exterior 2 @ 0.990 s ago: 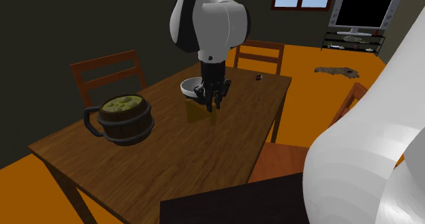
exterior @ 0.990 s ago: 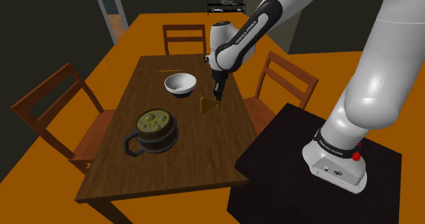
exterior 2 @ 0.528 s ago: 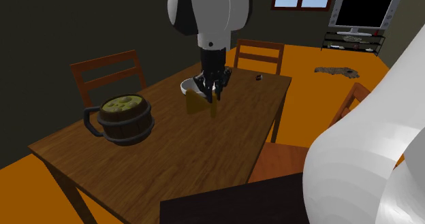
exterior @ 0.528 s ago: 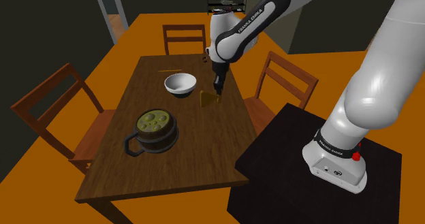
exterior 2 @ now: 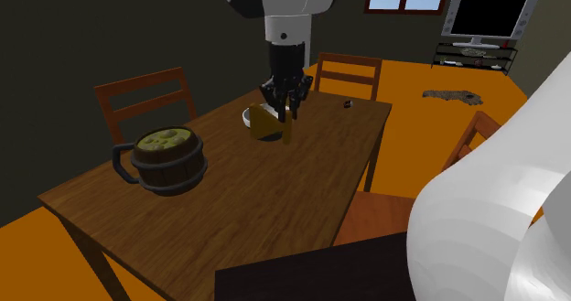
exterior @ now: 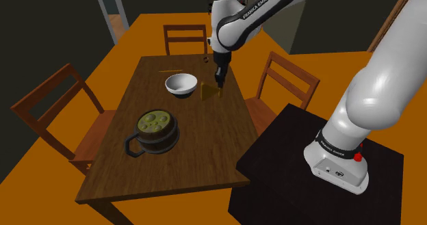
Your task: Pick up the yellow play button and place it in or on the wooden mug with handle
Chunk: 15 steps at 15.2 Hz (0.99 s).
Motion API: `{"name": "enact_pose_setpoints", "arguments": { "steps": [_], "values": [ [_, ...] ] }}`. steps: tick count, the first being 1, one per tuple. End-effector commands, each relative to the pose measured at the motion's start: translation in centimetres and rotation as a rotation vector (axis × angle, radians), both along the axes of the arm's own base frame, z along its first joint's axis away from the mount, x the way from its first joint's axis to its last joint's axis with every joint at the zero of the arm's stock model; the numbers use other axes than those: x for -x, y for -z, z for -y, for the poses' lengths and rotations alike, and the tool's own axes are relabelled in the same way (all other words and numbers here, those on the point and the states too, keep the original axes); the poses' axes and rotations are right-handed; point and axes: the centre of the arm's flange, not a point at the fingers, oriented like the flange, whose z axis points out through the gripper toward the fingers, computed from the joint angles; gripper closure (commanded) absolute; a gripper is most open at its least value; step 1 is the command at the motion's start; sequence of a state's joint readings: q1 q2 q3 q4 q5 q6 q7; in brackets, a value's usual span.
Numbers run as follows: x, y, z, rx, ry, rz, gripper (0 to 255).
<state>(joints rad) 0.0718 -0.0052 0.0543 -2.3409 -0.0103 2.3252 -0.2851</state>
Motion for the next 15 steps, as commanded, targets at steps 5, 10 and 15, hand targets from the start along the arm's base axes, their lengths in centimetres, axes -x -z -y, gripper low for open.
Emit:
{"name": "enact_pose_setpoints", "arguments": {
  "steps": [5, 10, 15],
  "values": [
    [0.0, -3.1, -0.2, 0.0, 0.0, 0.0, 255],
    [0.0, -5.7, -0.2, 0.0, 0.0, 0.0, 255],
    [-0.4, -7.8, -1.4, 0.0, 0.0, 0.0, 255]
  ]
}}
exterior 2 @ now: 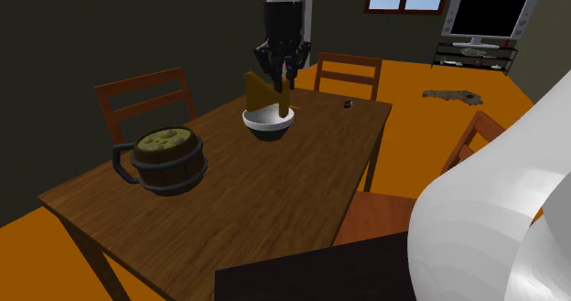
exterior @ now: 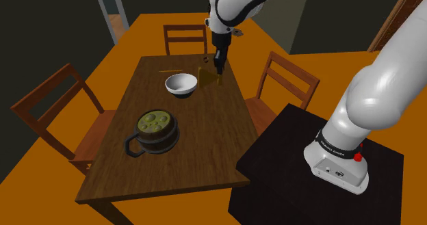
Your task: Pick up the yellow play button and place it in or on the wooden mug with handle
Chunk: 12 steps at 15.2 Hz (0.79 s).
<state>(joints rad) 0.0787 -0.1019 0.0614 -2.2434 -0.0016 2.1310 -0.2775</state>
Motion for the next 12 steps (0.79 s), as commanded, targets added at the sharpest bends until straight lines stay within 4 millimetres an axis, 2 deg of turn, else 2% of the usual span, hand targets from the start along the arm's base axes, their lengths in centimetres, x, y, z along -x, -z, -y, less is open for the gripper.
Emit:
{"name": "enact_pose_setpoints", "arguments": {
  "steps": [1, 12],
  "values": [
    [-0.6, -0.5, -1.9, 0.0, 0.0, 0.0, 255],
    [-4.5, -2.1, -15.8, 0.0, 0.0, 0.0, 255]
  ]
}}
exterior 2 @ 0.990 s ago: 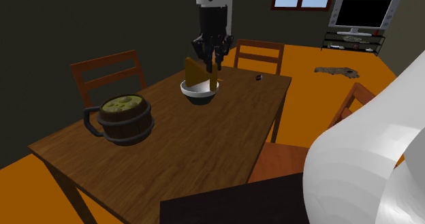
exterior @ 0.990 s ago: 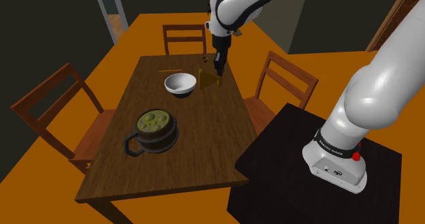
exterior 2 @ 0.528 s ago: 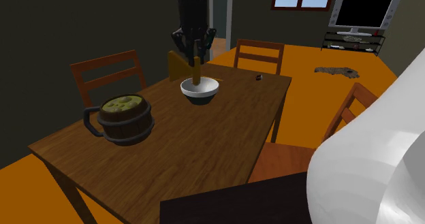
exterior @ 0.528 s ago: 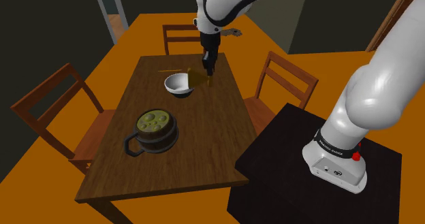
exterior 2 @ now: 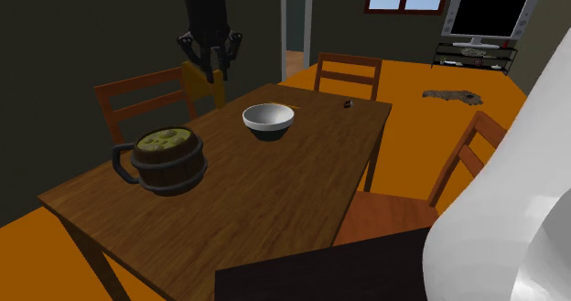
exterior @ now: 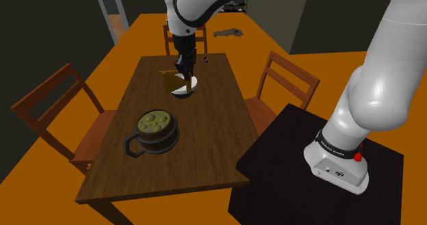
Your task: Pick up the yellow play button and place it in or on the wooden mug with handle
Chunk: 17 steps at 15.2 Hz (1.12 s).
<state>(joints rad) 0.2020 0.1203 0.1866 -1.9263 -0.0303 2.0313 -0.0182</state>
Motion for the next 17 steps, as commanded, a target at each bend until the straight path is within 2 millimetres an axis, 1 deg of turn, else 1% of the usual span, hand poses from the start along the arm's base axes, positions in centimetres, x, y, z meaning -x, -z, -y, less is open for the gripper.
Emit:
{"name": "enact_pose_setpoints", "arguments": {
  "steps": [1, 10, 11, 17],
  "values": [
    [-0.5, -0.5, -2.4, 0.0, 0.001, 0.0, 255],
    [-3.7, -1.8, -13.7, 0.0, 0.001, 0.0, 255],
    [-3.9, -1.9, -14.5, 0.0, 0.001, 0.0, 255],
    [-3.9, 1.2, -14.5, 0.0, 0.001, 0.0, 255]
  ]
}}
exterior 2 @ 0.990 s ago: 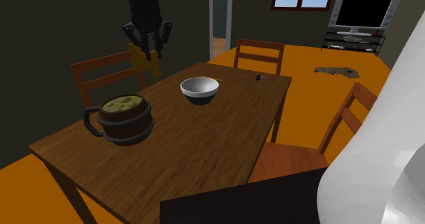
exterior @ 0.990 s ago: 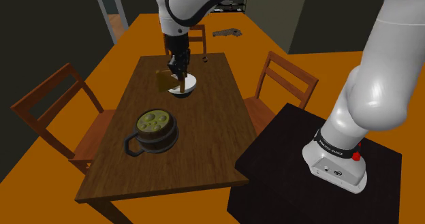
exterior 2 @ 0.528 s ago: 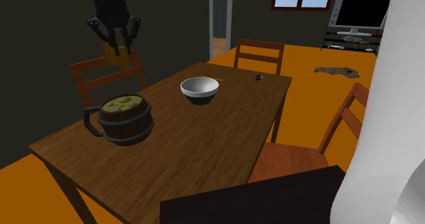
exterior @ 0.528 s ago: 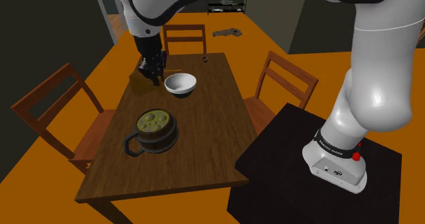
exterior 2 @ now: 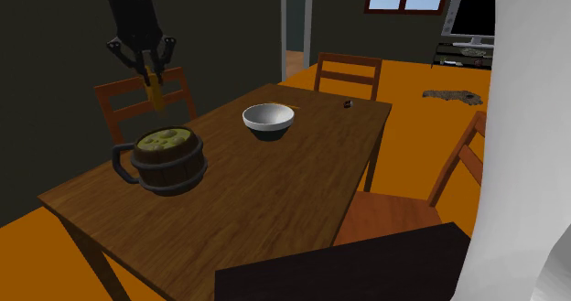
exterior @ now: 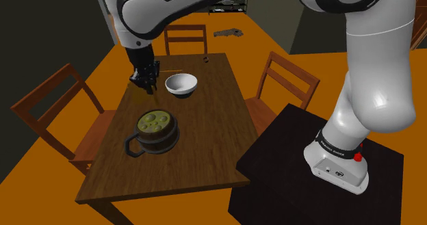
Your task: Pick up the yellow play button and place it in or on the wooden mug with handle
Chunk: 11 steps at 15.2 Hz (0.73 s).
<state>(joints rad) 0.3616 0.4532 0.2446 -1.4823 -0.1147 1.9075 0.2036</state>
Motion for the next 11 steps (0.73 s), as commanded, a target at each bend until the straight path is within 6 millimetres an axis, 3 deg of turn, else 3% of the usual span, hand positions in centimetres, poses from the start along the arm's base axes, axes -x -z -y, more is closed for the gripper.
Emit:
{"name": "enact_pose_setpoints", "arguments": {
  "steps": [1, 11],
  "values": [
    [-0.1, 0.9, -0.1, 0.0, 0.0, 0.001, 255],
    [-0.1, 6.2, -0.1, 0.0, 0.0, 0.001, 255]
  ]
}}
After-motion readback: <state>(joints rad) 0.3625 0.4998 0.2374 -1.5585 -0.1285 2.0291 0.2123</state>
